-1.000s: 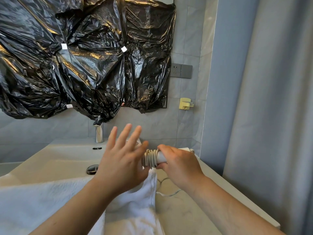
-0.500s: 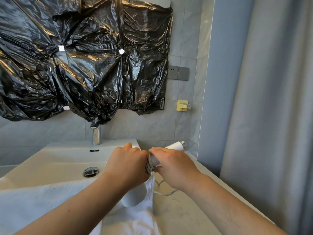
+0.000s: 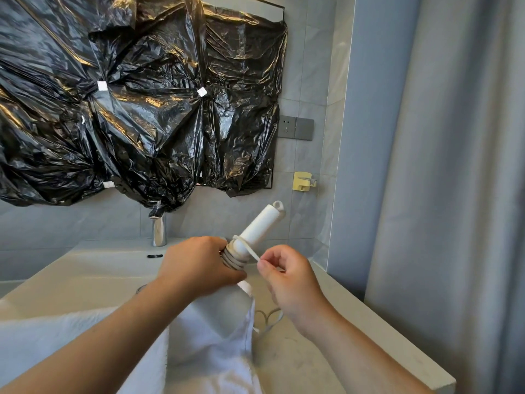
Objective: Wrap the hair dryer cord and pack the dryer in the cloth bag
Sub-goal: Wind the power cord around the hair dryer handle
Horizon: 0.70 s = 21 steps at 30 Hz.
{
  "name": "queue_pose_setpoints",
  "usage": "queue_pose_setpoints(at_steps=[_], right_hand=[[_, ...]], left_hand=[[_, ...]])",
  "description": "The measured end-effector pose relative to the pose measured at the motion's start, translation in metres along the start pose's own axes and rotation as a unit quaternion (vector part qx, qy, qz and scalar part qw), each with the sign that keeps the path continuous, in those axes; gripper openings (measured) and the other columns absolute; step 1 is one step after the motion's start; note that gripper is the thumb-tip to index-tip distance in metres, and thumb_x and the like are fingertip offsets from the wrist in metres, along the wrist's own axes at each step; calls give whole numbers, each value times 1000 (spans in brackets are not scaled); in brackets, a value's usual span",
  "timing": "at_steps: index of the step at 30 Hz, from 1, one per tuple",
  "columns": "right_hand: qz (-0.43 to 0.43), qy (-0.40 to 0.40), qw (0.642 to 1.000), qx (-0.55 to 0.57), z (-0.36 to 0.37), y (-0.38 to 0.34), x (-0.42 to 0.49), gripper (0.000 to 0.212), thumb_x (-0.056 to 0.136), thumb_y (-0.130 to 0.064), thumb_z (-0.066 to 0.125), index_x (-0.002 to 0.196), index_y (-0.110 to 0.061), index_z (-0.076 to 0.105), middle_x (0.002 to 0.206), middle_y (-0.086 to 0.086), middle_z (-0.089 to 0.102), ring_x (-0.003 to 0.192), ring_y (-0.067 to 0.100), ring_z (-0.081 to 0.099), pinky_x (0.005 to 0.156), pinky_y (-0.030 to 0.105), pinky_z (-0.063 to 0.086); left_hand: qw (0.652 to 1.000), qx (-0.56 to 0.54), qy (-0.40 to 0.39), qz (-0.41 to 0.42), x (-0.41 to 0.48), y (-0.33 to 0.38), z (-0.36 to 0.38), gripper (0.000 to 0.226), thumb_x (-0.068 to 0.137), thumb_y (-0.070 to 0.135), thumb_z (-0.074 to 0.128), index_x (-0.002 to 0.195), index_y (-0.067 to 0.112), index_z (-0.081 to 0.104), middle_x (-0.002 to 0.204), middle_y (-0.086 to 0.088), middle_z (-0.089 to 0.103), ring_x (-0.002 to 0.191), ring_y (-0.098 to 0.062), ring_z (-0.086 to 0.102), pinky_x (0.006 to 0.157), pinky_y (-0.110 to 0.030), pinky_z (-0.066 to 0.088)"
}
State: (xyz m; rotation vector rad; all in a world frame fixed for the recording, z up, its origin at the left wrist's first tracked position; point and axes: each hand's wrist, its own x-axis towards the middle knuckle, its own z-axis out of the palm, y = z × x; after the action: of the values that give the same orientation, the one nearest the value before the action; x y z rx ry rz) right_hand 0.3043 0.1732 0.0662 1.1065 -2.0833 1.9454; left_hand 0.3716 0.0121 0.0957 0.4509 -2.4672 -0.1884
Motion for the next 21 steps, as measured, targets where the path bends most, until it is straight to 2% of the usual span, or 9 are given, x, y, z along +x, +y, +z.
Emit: queue_pose_setpoints(at_steps=[2,5,8,10,13,17,21], right_hand=[[60,-42,993,88,-4,2,4,25,88,-9,60,69,-26,59,58,-5,49,43,6,37,41,18,29],[120,-117,974,154,-17,-2,11,9,89,-4,59,90,-12,56,67,4,51,41,9,33,34,16,20],[118,-207,959,155,-28,-5,16,35,80,-9,62,113,-14,53,83,-1,64,41,8,37,31,15,22],[109,-228,951,180,-28,-6,18,39,78,-8,62,114,-13,51,88,-1,65,40,8,37,31,14,21],[118,-218,942,227,-25,-7,18,40,75,-5,64,111,-9,48,87,6,58,36,7,35,31,13,19],[124,-233,935,238,-22,-4,15,46,76,-3,60,119,-7,44,84,0,62,36,5,33,30,12,20],[121,-268,930,219,-23,-2,12,48,81,-4,55,127,-12,43,97,-8,70,39,1,29,30,11,20]], left_hand=[[996,-77,-47,-18,-3,2,-2,45,49,68,67,83,39,70,70,10,69,69,-11,65,55,-26,46],[975,-184,-125,6,-6,1,-9,36,49,60,73,79,39,73,70,5,72,65,-11,66,63,-35,54],[957,-216,-186,55,-10,-2,-16,27,57,42,83,82,35,76,77,0,74,61,-6,59,69,-36,56],[935,-274,-214,62,-11,-2,-19,20,63,28,86,81,30,78,73,2,74,62,-4,59,65,-30,54],[917,-322,-226,64,-12,0,-22,16,67,19,88,76,29,78,67,7,70,61,-5,60,62,-23,51],[919,-327,-213,50,-13,4,-21,15,67,21,88,69,29,76,60,11,67,54,-2,57,54,-18,47],[910,-349,-221,29,-16,1,-19,13,67,18,88,71,23,77,61,8,67,53,-5,59,54,-20,48]])
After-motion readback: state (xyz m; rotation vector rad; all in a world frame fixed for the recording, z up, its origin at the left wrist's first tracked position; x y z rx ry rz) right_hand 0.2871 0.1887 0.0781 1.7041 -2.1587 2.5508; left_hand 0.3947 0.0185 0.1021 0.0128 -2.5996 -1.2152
